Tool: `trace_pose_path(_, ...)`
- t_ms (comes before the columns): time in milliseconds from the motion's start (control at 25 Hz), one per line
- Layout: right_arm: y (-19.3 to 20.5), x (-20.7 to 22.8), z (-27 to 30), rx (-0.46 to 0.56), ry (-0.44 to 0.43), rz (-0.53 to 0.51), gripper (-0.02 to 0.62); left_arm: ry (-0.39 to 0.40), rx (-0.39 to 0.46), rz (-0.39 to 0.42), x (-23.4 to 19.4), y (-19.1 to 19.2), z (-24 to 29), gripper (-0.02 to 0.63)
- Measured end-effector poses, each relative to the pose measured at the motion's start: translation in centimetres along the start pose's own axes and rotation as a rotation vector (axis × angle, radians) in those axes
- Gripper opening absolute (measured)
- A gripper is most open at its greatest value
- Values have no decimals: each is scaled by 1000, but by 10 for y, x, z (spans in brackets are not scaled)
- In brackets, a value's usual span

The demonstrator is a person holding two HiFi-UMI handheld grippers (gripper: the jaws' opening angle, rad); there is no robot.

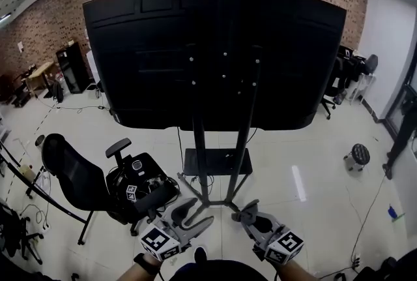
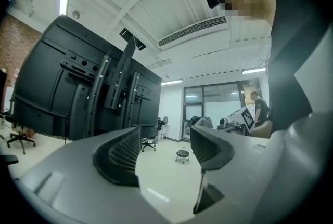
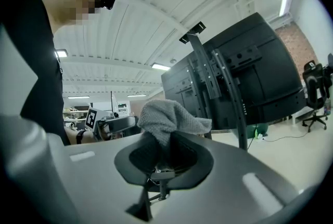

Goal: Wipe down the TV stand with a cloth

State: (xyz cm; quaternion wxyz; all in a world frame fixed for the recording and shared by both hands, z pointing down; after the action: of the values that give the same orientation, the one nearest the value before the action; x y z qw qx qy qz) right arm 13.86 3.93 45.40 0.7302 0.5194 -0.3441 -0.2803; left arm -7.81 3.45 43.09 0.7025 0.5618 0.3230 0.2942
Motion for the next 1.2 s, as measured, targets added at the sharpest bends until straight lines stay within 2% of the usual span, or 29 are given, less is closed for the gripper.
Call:
trace_pose_path(280,-42,12,72,52,38,-16,29,52,0,43,-78,-25,4,322)
trace_pose_path(480,-51,22,97,45,45,-48,29,72,10,56,-98,-38,11,322)
trace_pose_path(600,-70,27,103,84,27,-66,29,70,14,69,-108,-47,17,322)
trace_pose_path(800,-112,46,105,59,25,-204,29,69,65,110,-117,-85,29,322)
trace_pose_path(1040,-194,69,110,140,6,-357,29,67,146,193,-128,-144,39,322)
trace_pose_path(1200,-257,82,113,164,20,-507,29,41,216,304,-132,-196,43,322)
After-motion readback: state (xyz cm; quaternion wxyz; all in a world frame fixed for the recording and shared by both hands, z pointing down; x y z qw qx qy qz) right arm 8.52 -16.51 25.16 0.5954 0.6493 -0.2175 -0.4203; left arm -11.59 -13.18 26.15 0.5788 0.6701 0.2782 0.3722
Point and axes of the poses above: the fingertips, and each gripper's own axes: z forward along the fingers, x to its right, y out of its underside, the point moved 7 cm from there along -z, backward along the fingers, and after that the axes turned 13 degrees about -x, right-handed, at the moved point
